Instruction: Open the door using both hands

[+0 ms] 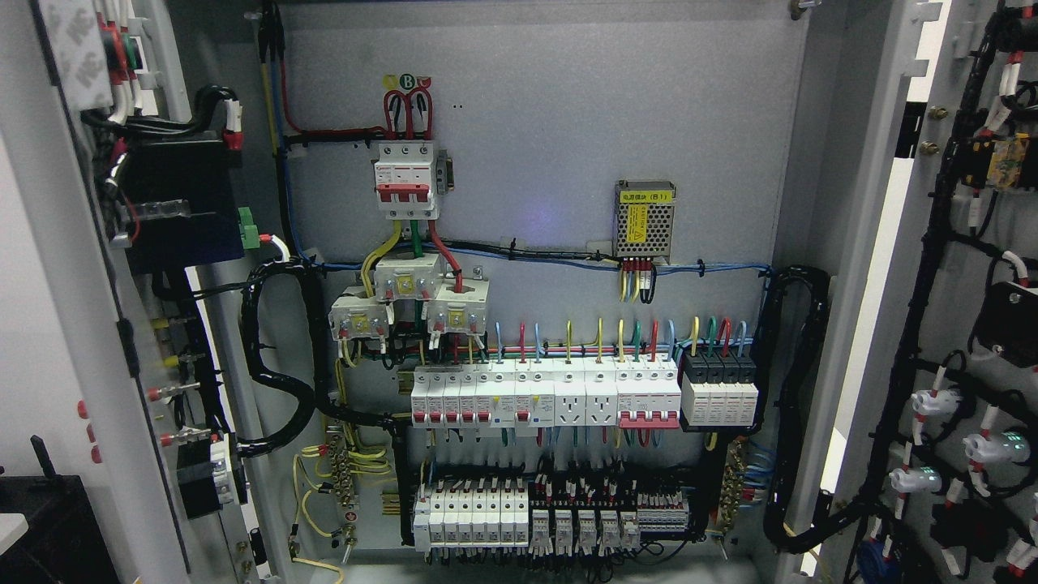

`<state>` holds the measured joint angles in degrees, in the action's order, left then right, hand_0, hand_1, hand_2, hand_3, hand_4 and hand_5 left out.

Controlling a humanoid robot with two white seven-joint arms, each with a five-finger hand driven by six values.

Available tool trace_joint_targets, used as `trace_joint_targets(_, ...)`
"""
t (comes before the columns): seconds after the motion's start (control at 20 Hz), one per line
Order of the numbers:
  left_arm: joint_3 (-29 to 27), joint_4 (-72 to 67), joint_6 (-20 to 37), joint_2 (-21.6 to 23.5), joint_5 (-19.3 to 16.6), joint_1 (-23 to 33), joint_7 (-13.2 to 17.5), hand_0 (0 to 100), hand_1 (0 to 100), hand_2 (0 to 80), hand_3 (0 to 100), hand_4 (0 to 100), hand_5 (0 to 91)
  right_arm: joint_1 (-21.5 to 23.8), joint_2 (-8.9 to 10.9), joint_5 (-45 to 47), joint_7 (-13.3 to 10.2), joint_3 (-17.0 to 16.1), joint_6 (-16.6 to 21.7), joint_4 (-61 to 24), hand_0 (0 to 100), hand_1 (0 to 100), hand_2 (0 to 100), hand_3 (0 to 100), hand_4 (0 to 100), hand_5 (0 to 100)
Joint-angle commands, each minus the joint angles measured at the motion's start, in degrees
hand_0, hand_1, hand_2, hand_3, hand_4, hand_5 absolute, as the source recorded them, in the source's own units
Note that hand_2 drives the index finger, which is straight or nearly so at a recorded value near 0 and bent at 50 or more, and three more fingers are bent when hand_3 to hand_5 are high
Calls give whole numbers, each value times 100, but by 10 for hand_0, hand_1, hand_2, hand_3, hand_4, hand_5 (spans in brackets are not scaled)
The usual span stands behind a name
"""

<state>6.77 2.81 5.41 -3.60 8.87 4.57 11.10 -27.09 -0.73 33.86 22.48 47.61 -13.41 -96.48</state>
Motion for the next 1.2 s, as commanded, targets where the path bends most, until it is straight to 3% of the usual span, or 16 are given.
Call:
trace_joint_targets(0.0, 0, 0, 30, 0, 1, 0, -3, 0, 0, 0, 0, 31, 0, -7, -419, -28, -42, 354, 5, -20, 107, 0, 0, 0, 0, 0)
trace_joint_targets(0.3, 0, 0, 22, 0, 1, 0, -3, 0, 0, 0, 0, 31, 0, -24, -455, -116, -42, 574, 5, -37, 107, 0, 0, 0, 0, 0)
trace_joint_targets(1.15, 0, 0, 22, 0, 1, 0, -3, 0, 0, 0, 0, 31, 0, -95, -463, -415, -42, 697, 32, -28, 107, 0, 0, 0, 0, 0)
